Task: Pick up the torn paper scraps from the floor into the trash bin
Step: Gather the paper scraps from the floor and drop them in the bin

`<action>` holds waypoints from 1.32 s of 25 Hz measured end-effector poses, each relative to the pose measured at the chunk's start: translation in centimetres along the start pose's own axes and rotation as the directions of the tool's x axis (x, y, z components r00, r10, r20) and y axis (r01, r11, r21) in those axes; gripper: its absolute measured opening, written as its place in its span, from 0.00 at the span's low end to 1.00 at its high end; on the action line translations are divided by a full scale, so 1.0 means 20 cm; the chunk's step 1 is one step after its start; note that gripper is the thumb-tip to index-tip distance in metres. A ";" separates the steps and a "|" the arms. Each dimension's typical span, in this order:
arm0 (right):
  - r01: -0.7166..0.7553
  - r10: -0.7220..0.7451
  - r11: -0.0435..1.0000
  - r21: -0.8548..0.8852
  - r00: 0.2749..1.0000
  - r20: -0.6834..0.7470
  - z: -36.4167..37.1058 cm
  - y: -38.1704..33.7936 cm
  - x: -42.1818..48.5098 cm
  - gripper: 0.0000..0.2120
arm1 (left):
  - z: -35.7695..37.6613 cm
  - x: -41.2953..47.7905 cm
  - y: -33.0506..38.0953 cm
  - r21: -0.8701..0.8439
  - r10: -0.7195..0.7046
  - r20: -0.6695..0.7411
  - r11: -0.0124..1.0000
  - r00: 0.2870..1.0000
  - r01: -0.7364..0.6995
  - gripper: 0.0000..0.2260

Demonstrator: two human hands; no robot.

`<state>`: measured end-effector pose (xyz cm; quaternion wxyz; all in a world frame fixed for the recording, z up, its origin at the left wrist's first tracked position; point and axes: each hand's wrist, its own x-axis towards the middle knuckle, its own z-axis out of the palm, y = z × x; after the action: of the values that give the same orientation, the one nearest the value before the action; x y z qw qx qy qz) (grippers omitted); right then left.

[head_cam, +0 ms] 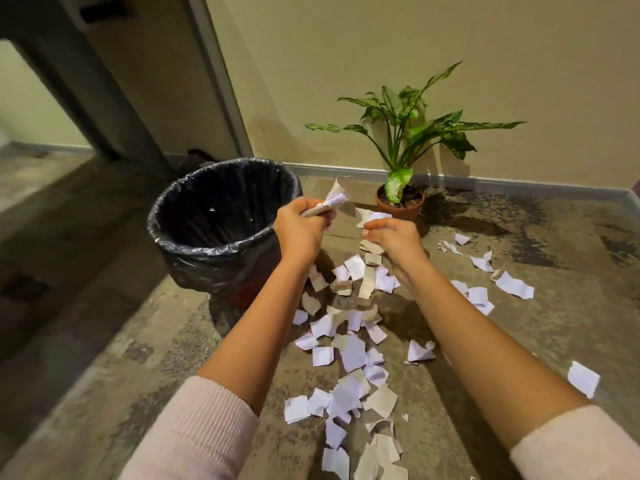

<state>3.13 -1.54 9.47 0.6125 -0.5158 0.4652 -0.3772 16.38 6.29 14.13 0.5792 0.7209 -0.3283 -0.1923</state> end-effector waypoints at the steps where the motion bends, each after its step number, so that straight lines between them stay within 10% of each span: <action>1: 0.029 -0.029 1.000 0.004 0.999 0.040 0.09 -0.06 0.01 0.06 | -0.07 0.04 0.04 -0.002 0.019 -0.044 1.000 0.999 -0.019 0.07; 11: 0.216 -0.181 0.935 -0.283 0.973 0.145 0.82 -0.41 0.16 0.09 | -0.66 0.38 -0.02 0.135 -0.089 -0.298 0.982 0.950 0.134 0.04; 18: 0.245 -0.125 0.890 -0.385 0.943 0.309 0.94 -0.41 0.15 0.05 | -0.76 0.43 -0.09 0.391 -0.181 -0.275 0.876 0.944 0.282 0.20; 33: 0.315 -0.261 0.885 -0.343 0.946 0.193 0.35 -0.38 0.08 0.11 | -0.21 0.16 0.07 0.487 0.292 0.005 0.834 0.956 -0.258 0.22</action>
<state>10.46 -2.38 16.83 0.4730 -0.7106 0.4012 -0.3322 21.14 6.98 16.81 0.4136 0.7939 -0.4456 0.0061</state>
